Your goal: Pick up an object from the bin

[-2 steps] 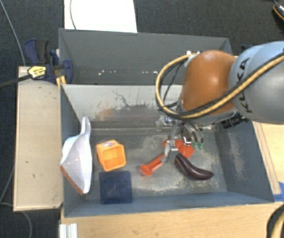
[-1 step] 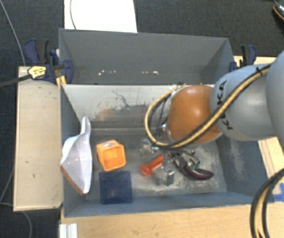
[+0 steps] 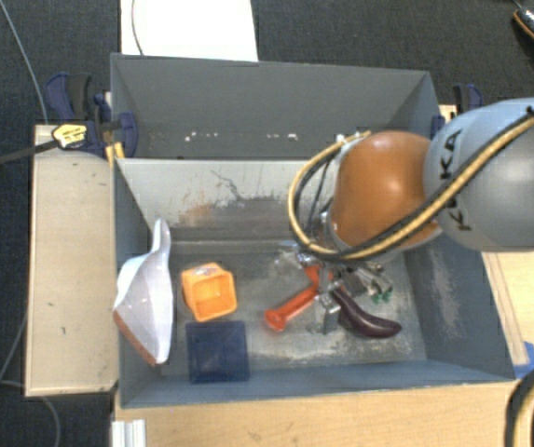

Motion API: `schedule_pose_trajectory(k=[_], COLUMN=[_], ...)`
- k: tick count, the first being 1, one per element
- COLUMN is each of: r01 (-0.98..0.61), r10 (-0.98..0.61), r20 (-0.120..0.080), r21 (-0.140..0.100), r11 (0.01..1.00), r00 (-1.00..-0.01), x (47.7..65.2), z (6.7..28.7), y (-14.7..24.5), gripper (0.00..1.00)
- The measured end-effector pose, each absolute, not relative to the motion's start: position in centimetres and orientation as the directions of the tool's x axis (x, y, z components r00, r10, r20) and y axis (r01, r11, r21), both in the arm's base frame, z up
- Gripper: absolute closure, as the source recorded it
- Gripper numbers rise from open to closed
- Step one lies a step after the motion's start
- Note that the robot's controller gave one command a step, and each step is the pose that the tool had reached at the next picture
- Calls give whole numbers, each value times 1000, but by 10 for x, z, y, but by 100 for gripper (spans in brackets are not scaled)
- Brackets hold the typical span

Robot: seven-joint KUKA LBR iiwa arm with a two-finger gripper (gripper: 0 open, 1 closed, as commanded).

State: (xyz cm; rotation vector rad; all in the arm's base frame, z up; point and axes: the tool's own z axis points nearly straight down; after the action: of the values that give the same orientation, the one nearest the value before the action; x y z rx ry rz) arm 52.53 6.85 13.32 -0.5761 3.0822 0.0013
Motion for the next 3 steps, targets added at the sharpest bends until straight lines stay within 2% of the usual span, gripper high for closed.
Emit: schedule_pose_trajectory(k=[1,2,3], r01=[-408,-641,-448], r10=[-408,-641,-448], r20=[4,-13,0], r21=[5,-4,4], r11=[913,768,894], r00=[-913,-768,-894], x=[525,554,530], z=[76,71,76], y=[70,88,72], gripper=[0,0,100])
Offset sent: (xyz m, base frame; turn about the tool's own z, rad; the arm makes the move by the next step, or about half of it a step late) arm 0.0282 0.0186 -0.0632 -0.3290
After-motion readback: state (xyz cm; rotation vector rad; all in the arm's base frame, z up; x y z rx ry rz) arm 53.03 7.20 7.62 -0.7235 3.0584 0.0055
